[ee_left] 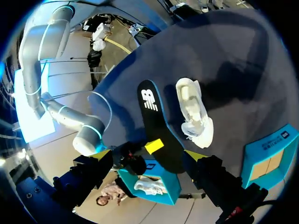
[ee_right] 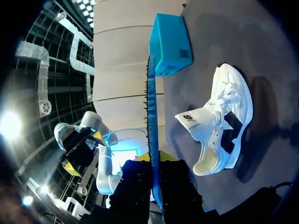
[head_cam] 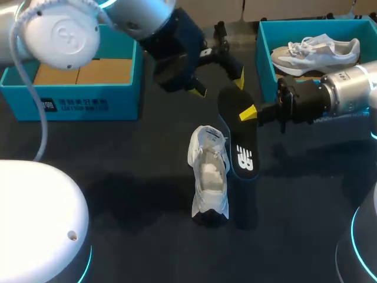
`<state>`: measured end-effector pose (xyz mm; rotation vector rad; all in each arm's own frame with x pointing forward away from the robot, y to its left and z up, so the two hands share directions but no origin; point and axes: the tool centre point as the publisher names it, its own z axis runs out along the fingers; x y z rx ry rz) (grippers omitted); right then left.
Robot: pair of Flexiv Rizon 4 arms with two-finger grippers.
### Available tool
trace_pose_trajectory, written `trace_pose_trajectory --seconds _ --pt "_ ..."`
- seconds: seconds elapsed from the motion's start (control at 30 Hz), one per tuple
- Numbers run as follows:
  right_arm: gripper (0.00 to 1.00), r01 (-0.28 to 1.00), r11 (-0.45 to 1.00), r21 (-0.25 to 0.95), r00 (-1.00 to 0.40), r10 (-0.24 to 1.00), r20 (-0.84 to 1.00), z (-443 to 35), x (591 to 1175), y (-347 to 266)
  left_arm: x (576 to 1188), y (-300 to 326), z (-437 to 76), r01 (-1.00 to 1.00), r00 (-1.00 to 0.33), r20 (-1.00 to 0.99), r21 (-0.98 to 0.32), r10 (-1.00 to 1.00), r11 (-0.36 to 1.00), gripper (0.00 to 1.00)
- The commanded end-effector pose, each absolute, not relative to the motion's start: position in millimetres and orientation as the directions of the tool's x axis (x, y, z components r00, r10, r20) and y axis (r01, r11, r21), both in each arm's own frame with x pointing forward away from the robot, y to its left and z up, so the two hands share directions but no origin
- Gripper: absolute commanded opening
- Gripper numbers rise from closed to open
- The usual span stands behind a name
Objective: Take the shoe out of the shoebox, open the shoe tongue, remove and reinsert the insole, then place the shoe into the shoebox
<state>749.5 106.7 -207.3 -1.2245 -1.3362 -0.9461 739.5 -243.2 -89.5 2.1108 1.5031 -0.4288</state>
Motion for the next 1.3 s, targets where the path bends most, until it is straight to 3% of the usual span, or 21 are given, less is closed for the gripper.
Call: trace_pose_trajectory --seconds 0.03,0.17,0.47,0.63,1.0,1.3 --pt "0.0 0.981 0.168 -0.093 0.066 0.16 0.985 -207 748 104 741 -246 -87 0.941 0.332 -0.446 0.218 0.831 -0.259 1.0" --pt "0.0 0.979 0.177 -0.097 0.069 0.161 0.985 -207 748 103 741 -246 -87 0.941 0.332 -0.446 0.218 0.831 -0.259 1.0" --pt "0.0 0.979 0.176 -0.101 0.072 0.162 0.984 -208 745 101 751 -256 -82 0.989 -0.014 -0.316 0.137 0.949 0.06 1.0" --pt "0.0 0.981 0.169 -0.099 0.072 0.161 0.984 -208 744 101 759 -260 -88 0.988 -0.114 -0.226 0.076 0.967 0.134 1.0" --pt "0.0 0.981 0.163 -0.103 0.078 0.155 0.985 -211 742 102 761 -270 -97 0.99 -0.103 -0.108 0.086 0.989 0.112 1.0" --pt "0.0 0.981 0.162 -0.109 0.084 0.154 0.984 -213 744 102 762 -271 -103 0.98 -0.171 -0.061 0.091 0.983 0.176 1.0"
